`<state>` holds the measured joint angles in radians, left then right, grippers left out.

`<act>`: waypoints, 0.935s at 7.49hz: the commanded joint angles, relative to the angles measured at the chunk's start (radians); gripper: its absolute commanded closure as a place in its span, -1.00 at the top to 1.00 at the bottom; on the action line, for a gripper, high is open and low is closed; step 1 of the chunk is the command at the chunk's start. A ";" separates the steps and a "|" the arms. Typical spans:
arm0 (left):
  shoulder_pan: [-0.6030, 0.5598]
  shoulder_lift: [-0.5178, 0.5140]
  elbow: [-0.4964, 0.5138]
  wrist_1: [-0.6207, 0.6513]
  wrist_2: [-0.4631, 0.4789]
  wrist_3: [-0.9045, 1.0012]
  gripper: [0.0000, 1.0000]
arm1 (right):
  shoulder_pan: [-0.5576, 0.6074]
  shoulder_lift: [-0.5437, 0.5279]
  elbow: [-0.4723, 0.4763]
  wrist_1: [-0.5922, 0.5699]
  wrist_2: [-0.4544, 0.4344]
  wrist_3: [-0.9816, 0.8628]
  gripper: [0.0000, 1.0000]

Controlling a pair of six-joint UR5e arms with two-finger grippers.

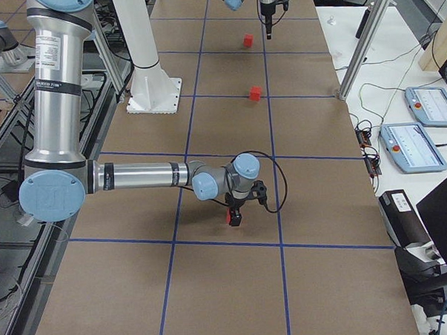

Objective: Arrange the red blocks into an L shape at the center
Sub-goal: 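Grasp the far red cube with the right gripper while the left arm withdraws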

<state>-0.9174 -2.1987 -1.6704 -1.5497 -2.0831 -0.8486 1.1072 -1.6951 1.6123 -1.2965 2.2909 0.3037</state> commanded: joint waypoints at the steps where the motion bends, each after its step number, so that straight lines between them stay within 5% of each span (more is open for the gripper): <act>1: 0.003 0.010 0.000 -0.003 0.000 -0.001 0.99 | -0.003 0.000 -0.020 0.000 -0.004 0.000 0.98; 3: 0.006 0.022 -0.003 -0.007 0.002 -0.001 0.99 | -0.006 0.002 -0.031 0.000 -0.004 0.002 0.98; 4: 0.006 0.022 -0.003 -0.007 0.000 -0.001 0.99 | -0.007 0.002 -0.040 0.000 -0.005 0.011 0.68; 6: 0.008 0.025 -0.003 -0.007 0.002 -0.001 0.99 | -0.007 0.006 -0.042 0.003 -0.005 0.009 -0.62; 7: 0.006 0.025 -0.005 -0.007 0.002 -0.001 0.99 | -0.007 0.008 -0.031 0.006 -0.004 0.008 -1.00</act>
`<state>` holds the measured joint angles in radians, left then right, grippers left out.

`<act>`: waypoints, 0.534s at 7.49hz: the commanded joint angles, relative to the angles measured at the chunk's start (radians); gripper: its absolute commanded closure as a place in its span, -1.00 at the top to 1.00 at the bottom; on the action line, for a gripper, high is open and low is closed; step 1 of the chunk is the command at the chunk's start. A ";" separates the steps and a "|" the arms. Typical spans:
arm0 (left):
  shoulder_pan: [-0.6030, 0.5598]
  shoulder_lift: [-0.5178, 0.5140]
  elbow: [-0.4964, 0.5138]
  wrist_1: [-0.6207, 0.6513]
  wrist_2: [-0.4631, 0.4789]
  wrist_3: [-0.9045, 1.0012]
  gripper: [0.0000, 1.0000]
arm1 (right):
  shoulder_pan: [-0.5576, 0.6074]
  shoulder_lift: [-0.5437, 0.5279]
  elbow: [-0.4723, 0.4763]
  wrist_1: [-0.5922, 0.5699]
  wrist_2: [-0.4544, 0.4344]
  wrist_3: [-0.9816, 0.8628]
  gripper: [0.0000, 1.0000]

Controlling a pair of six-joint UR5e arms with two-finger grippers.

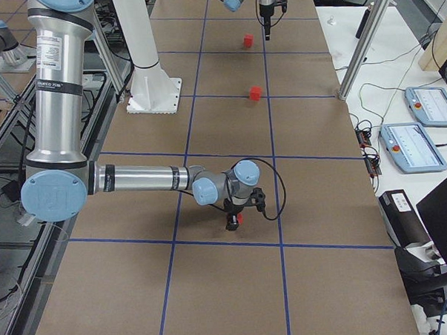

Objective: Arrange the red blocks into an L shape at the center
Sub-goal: 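Grasp the far red cube with the right gripper while the left arm withdraws, then carry the cube with the right gripper to just nearer the robot than the center cube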

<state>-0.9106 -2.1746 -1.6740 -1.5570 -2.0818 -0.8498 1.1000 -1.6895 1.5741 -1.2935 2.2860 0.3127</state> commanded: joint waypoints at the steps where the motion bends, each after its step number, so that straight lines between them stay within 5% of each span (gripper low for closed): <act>1: -0.001 0.001 -0.001 0.000 0.000 0.000 0.99 | 0.001 0.011 0.042 0.006 0.003 0.003 -1.00; 4: -0.005 0.045 -0.013 -0.026 -0.001 0.027 0.99 | 0.003 0.127 0.165 -0.076 0.021 0.084 -1.00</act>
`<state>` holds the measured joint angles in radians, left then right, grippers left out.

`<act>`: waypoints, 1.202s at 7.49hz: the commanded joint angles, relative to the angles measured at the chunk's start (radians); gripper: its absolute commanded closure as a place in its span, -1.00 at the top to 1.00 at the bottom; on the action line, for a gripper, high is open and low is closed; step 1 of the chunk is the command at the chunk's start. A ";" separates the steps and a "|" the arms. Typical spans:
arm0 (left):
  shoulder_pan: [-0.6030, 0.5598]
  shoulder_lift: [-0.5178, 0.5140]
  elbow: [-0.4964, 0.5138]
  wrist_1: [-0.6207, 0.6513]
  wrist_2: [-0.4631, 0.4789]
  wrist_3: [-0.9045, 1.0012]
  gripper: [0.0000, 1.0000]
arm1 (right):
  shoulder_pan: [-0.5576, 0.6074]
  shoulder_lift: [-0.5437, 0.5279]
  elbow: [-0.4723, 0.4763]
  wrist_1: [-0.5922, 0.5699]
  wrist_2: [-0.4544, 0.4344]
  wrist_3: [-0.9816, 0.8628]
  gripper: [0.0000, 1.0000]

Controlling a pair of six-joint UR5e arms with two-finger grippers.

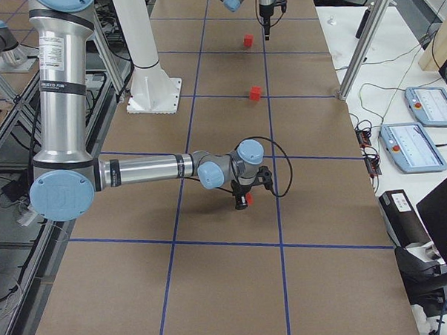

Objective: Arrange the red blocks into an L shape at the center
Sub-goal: 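Carry the cube with the right gripper to just nearer the robot than the center cube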

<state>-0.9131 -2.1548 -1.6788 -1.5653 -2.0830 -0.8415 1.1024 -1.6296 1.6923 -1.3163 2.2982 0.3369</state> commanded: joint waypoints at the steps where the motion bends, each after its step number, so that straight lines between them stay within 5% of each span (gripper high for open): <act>1: -0.009 0.073 -0.042 -0.024 0.000 0.075 0.99 | -0.030 0.176 0.085 -0.178 0.013 0.138 -1.00; 3: -0.038 0.151 -0.096 -0.024 -0.002 0.154 0.99 | -0.181 0.407 0.115 -0.427 -0.002 0.300 -1.00; 6: -0.070 0.210 -0.116 -0.025 -0.002 0.235 0.99 | -0.428 0.626 0.107 -0.448 -0.060 0.711 -1.00; 9: -0.079 0.278 -0.117 -0.102 -0.002 0.252 0.99 | -0.558 0.741 0.058 -0.439 -0.129 0.896 -1.00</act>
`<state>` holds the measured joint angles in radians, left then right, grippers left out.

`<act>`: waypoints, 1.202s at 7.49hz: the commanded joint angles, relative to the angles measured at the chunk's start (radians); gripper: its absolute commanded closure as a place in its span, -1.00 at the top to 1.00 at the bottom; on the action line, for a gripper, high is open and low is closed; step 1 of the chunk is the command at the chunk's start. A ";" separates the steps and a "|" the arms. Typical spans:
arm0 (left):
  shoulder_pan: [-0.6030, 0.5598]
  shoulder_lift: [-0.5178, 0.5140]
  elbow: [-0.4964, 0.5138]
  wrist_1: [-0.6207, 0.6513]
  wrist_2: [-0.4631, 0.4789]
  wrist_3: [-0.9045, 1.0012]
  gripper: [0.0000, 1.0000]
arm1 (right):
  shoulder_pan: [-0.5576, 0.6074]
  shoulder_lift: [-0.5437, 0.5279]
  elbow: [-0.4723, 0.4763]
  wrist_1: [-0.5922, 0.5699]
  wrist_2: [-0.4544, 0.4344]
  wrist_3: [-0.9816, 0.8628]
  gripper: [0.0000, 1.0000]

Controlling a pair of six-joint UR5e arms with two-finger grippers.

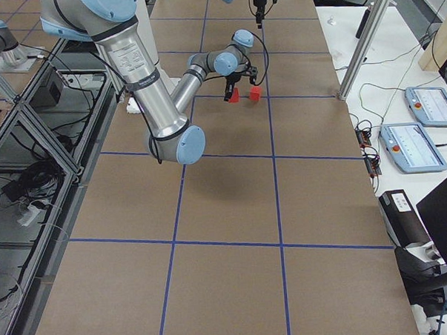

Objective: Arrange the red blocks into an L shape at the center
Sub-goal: 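Carry the cube with the right gripper to just nearer the robot than the center cube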

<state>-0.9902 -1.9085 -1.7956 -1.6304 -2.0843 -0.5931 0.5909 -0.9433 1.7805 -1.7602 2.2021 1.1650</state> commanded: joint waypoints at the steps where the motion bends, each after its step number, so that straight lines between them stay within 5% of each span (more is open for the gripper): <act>1: -0.004 0.034 -0.001 -0.040 -0.002 0.004 0.99 | -0.077 0.125 -0.115 0.034 -0.098 0.112 -1.00; 4: -0.004 0.034 0.005 -0.040 0.000 0.004 0.99 | -0.092 0.276 -0.402 0.240 -0.143 0.258 -1.00; 9: -0.004 0.034 0.012 -0.042 0.001 0.004 0.99 | -0.089 0.271 -0.438 0.240 -0.240 0.257 -1.00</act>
<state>-0.9940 -1.8745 -1.7850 -1.6718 -2.0834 -0.5891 0.5015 -0.6715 1.3528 -1.5205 1.9850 1.4241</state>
